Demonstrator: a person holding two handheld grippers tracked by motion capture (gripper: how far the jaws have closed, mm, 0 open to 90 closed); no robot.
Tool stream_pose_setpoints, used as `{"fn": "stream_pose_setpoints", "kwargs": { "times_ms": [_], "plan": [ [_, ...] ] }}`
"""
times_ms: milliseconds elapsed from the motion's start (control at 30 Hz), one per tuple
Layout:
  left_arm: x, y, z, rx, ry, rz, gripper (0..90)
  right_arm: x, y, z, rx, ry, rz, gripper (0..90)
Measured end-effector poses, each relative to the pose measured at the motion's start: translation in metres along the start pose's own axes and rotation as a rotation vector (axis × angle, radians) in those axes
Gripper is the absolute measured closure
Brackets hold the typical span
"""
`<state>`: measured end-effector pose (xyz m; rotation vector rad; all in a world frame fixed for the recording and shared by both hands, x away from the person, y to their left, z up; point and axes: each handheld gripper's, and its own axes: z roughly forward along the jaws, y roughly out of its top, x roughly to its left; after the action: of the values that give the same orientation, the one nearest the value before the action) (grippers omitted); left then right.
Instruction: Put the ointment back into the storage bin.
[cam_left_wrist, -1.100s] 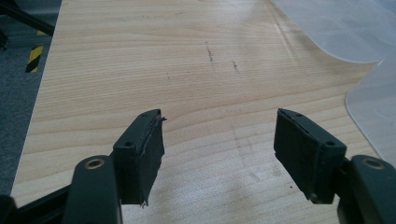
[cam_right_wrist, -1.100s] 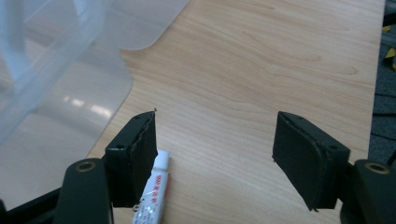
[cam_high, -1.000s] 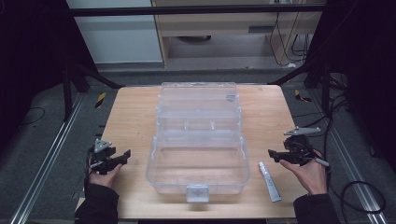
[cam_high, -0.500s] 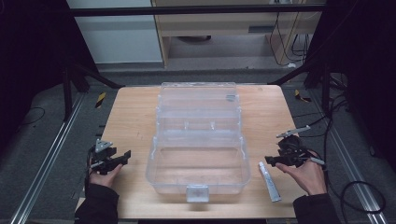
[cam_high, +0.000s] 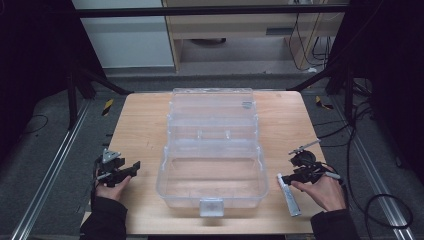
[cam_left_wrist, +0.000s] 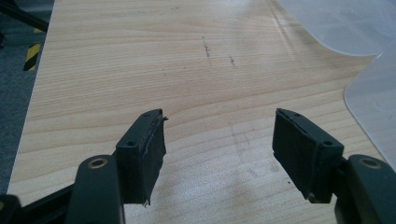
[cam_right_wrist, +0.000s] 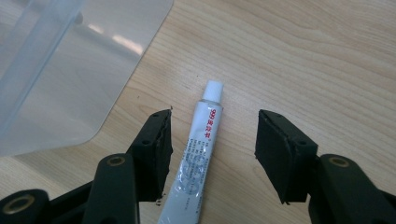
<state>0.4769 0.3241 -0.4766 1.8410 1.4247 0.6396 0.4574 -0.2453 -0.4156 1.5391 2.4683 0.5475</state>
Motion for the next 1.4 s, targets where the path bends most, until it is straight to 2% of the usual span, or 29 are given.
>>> {"fn": "stream_pose_setpoints", "kwargs": {
  "times_ms": [233,433,733,867,1167,1400],
  "plan": [
    [0.0,0.0,0.0,0.001,0.0,-0.001,34.0,0.002,0.001,0.006,0.043,0.009,-0.004,48.6],
    [0.0,0.0,0.0,0.0,0.0,-0.002,34.1,0.0,-0.003,0.017,0.08,0.022,0.014,50.1],
    [0.001,0.0,0.0,0.001,0.001,0.001,34.1,0.003,-0.002,0.025,0.114,0.015,0.006,53.2],
    [0.001,0.0,-0.001,0.001,0.0,-0.001,34.1,0.003,-0.004,0.033,0.137,0.021,0.019,54.7],
    [0.001,0.0,0.0,0.002,0.001,-0.002,34.1,0.001,-0.003,0.041,0.16,0.025,0.026,59.7],
    [0.001,0.0,0.0,0.003,0.001,-0.001,34.1,0.001,-0.002,0.046,0.179,0.024,0.011,62.7]
  ]
}}
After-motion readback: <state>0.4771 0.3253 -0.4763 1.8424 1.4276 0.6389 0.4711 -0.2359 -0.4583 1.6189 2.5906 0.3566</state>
